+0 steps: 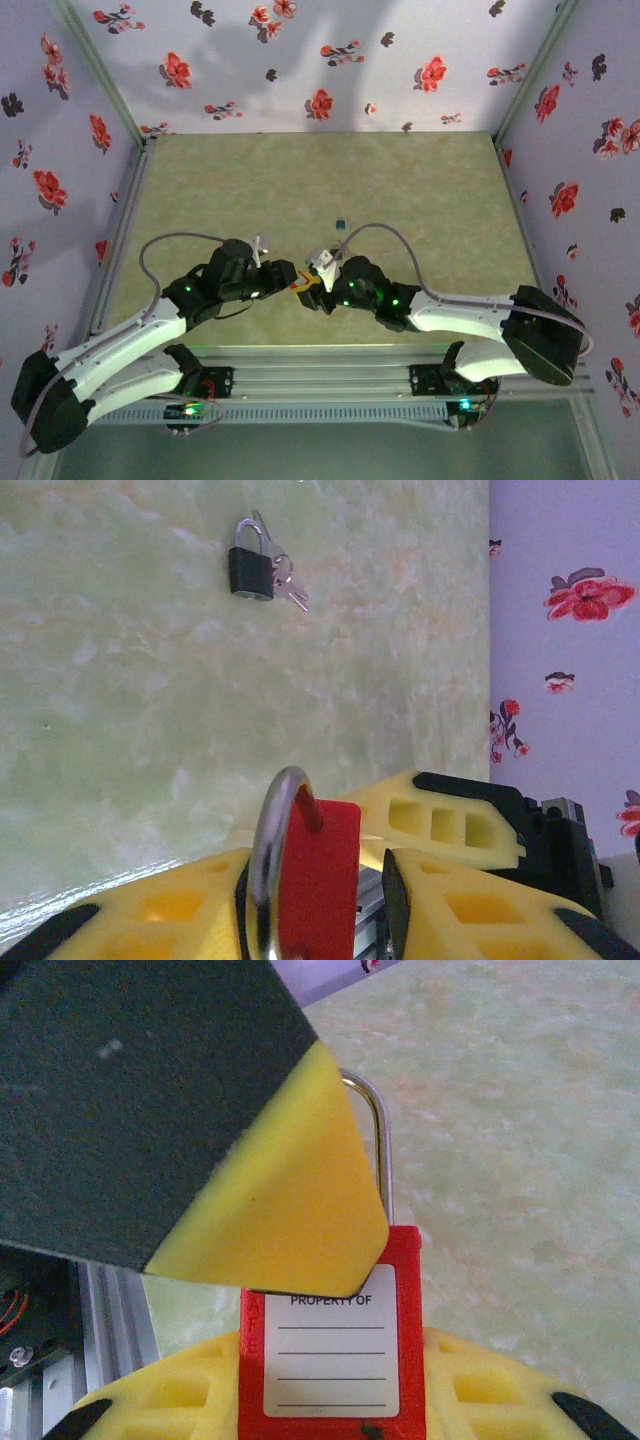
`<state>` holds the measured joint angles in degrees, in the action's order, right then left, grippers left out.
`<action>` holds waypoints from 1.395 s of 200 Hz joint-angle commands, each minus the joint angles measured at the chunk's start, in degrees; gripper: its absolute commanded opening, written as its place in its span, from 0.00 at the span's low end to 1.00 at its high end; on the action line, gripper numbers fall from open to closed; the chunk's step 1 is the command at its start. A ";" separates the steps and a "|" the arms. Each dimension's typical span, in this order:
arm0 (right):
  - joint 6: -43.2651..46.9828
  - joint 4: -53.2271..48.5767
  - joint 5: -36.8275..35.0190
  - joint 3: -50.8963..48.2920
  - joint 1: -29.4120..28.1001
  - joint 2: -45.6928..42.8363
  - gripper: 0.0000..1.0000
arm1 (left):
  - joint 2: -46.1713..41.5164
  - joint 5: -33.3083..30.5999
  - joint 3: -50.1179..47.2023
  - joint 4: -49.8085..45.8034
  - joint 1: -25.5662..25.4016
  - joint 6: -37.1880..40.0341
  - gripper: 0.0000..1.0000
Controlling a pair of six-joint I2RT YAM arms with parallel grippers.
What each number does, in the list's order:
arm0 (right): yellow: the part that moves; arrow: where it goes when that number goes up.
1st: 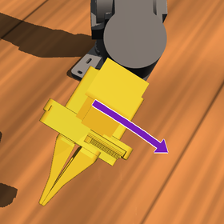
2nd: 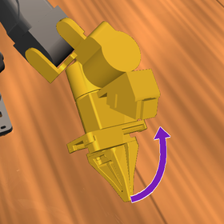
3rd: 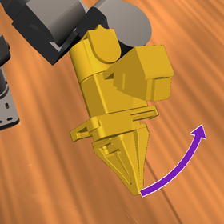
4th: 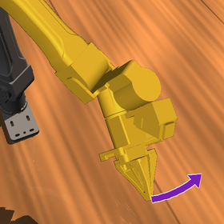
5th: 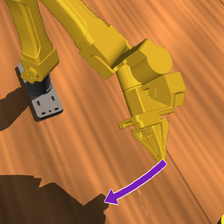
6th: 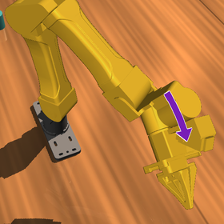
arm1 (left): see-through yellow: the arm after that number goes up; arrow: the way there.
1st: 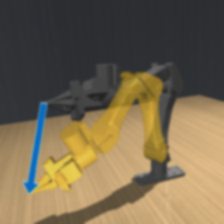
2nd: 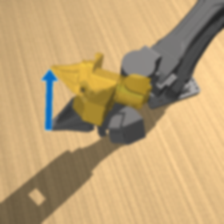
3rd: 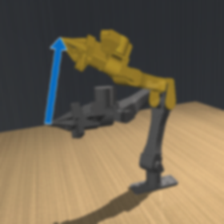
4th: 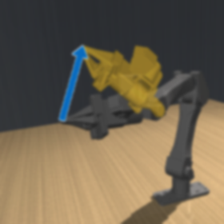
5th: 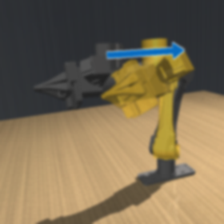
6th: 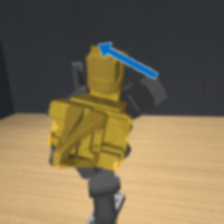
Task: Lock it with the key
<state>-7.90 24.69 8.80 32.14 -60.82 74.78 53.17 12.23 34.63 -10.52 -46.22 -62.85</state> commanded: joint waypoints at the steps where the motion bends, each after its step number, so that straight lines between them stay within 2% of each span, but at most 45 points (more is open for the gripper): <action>1: 0.69 2.56 -0.26 0.79 -0.73 0.36 0.00 | 0.41 1.63 -0.53 3.12 0.16 -0.37 0.39; 85: -0.05 4.00 -0.37 0.40 -0.91 0.66 0.00 | 0.97 2.26 -1.32 4.56 -0.20 -0.66 0.28; 105: -0.18 4.25 -0.02 0.60 -0.97 1.11 0.00 | 0.97 2.27 -1.38 4.72 -0.29 -0.70 0.19; 127: -0.27 4.32 -0.07 0.77 -1.15 1.58 0.00 | 0.93 2.19 -1.38 4.81 -0.28 -0.72 0.00; 160: -0.31 4.32 -0.17 0.80 -1.32 1.81 0.00 | 0.63 1.52 -1.95 5.40 -0.33 -2.13 0.00; 203: -0.45 4.14 -0.38 1.07 -1.37 2.15 0.00 | -2.55 -2.87 -4.18 6.14 -0.38 -5.57 0.00; 213: -0.53 3.99 -0.33 1.15 -1.39 2.23 0.07 | -3.30 -3.34 -4.84 6.92 -0.37 -5.90 0.00; 233: -0.53 3.64 -0.11 1.36 -1.35 2.47 0.26 | -4.55 -4.45 -5.62 7.06 -0.37 -6.75 0.00; 255: -0.53 3.30 0.07 1.57 -1.37 2.69 0.39 | -5.19 -5.41 -6.28 6.83 -0.23 -8.03 0.00; 279: -0.36 3.10 -0.26 1.40 -1.33 2.18 0.47 | -5.26 -6.05 -6.92 6.76 0.21 -9.35 0.00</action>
<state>-8.80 27.00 9.23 32.42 -61.67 76.86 48.86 9.76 28.73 -5.78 -46.50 -68.77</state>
